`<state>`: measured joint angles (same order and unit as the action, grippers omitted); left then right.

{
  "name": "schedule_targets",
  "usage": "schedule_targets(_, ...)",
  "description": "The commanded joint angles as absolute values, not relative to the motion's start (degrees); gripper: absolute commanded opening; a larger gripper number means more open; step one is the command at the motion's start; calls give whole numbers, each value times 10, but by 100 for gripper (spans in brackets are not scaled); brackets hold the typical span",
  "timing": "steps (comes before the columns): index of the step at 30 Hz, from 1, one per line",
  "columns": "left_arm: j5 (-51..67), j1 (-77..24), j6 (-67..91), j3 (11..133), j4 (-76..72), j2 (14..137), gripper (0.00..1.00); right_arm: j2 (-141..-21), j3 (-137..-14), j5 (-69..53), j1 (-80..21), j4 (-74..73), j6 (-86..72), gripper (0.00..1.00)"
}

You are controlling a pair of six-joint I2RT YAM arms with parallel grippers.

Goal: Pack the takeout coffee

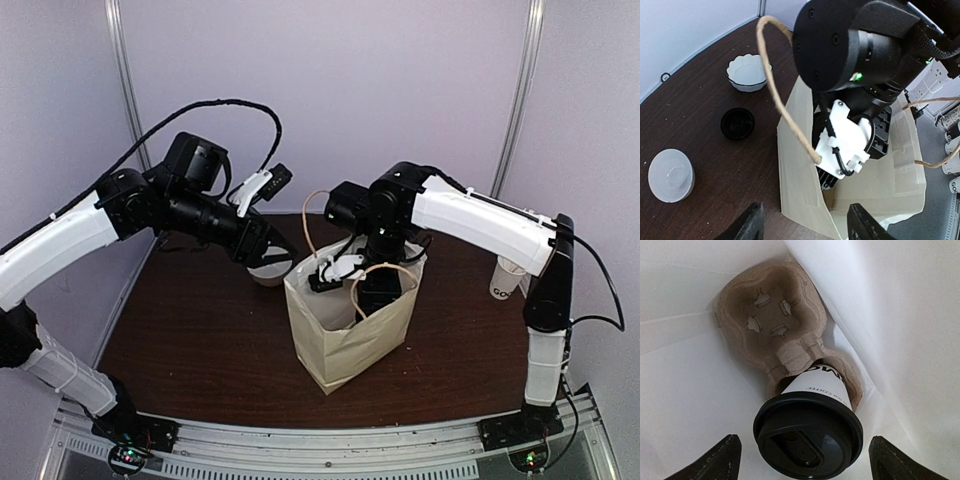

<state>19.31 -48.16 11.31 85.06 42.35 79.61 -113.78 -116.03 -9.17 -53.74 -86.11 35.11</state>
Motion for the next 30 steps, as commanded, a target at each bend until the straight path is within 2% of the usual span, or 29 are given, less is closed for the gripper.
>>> schedule_targets(1, 194, -503, 119, 895, 420, 839, 60, -1102, -1174, -104, -541, -872, 348, 93)
schedule_targets(4, 169, -512, 110, 916, 438, 865, 59, -1101, -1172, -98, -541, -874, 349, 99)
schedule_targets(11, 176, -514, 112, 937, 445, 896, 48, -1081, -1165, -102, -541, -868, 347, 99)
schedule_targets(14, 173, -514, 112, 944, 452, 907, 37, -1071, -1161, -121, -541, -869, 354, 99)
schedule_targets(19, 184, -514, 113, 962, 458, 930, 8, -1036, -1123, -161, -541, -854, 386, 100)
schedule_targets(21, 187, -514, 114, 969, 456, 934, 2, -1020, -1101, -182, -541, -847, 400, 99)
schedule_targets(30, 193, -514, 117, 993, 457, 949, 0, -974, -1082, -221, -562, -854, 437, 100)
